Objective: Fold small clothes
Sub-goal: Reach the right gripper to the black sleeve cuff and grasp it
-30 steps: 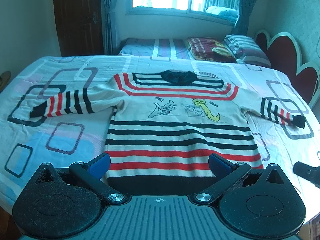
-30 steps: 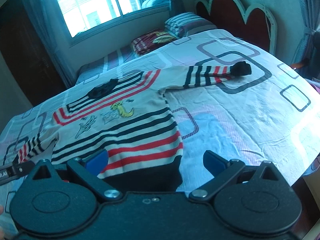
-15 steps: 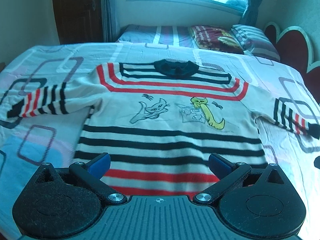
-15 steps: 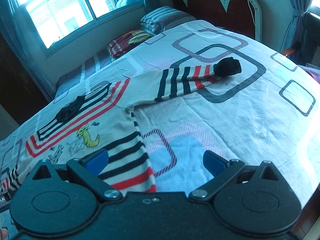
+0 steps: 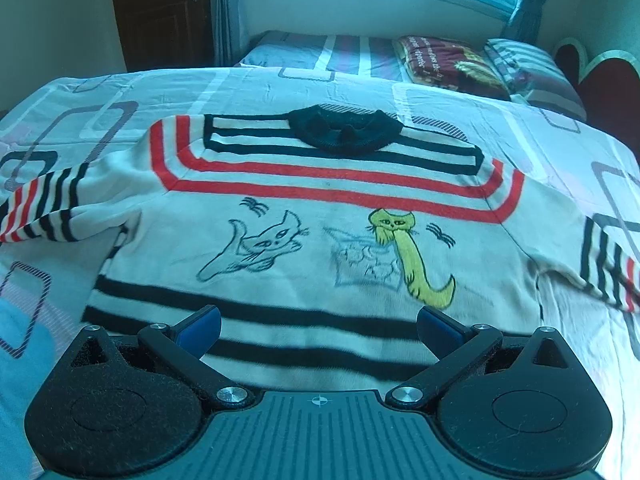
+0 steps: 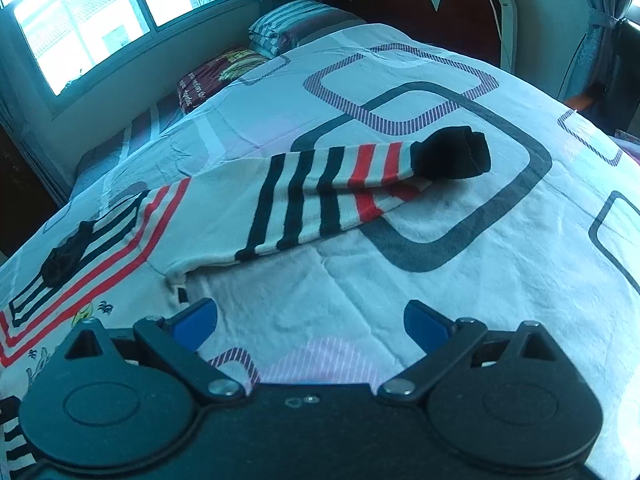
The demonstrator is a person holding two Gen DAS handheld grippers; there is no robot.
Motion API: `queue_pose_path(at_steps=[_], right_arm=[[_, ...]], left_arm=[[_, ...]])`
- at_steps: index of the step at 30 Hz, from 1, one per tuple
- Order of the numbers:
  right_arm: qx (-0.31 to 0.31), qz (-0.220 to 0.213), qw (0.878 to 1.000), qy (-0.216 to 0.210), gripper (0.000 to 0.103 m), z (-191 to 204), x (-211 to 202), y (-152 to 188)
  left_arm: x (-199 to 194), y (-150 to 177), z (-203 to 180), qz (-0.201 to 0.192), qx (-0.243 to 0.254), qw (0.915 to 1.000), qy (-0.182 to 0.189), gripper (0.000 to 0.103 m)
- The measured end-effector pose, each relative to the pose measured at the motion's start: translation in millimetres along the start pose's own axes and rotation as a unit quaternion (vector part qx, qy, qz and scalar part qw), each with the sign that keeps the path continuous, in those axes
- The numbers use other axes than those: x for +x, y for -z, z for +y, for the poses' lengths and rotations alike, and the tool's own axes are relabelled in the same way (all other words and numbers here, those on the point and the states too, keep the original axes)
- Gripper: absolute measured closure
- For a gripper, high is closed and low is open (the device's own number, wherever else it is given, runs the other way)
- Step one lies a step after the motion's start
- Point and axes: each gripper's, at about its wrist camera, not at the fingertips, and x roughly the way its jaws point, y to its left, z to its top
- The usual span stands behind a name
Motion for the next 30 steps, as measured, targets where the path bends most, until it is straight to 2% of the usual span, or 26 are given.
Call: queue_pose_path(at_steps=[4,10,14,19,28,29,30], right_arm=[[0.023,-0.010,0.999,0.030,0.004,-24.1,26.5,-19.3],[0.078,-0.008,0.996,0.051,0.004,-58.3,67.8,-46.4],[0.102,-0.011,0.993,0.057,0.004,-69.7,87.4,-55.3],[0.125,-0.021,0.990,0.061,0.005,-78.7,105.5,-64.2],[0.102,-0.034,0.991,0.083,0.007,-77.5,117.8,-74.4],[0.101,-0.038,0.991,0.082,0.013,-77.9,117.6,-75.4],[0.098,-0.042,0.991,0.084,0.038,-78.0,116.9,-76.2]], left_arm=[[24.9,-13.8,-20.4,0.007,0.015,0.9998,-0.011,0.000],[50.6,-27.0,-41.1,0.013,0.024,0.9995,-0.016,0.000],[58.9,-36.4,-46.1,0.010,0.015,0.9998,-0.010,0.000],[72.1,-44.3,-43.0,0.011,0.009,0.9996,-0.023,0.000],[91.2,-52.9,-36.3,0.020,-0.004,0.9992,-0.035,0.000],[92.3,-52.8,-36.3,0.020,-0.002,0.9992,-0.036,0.000],[93.2,-52.5,-36.9,0.020,0.000,0.9991,-0.038,0.000]])
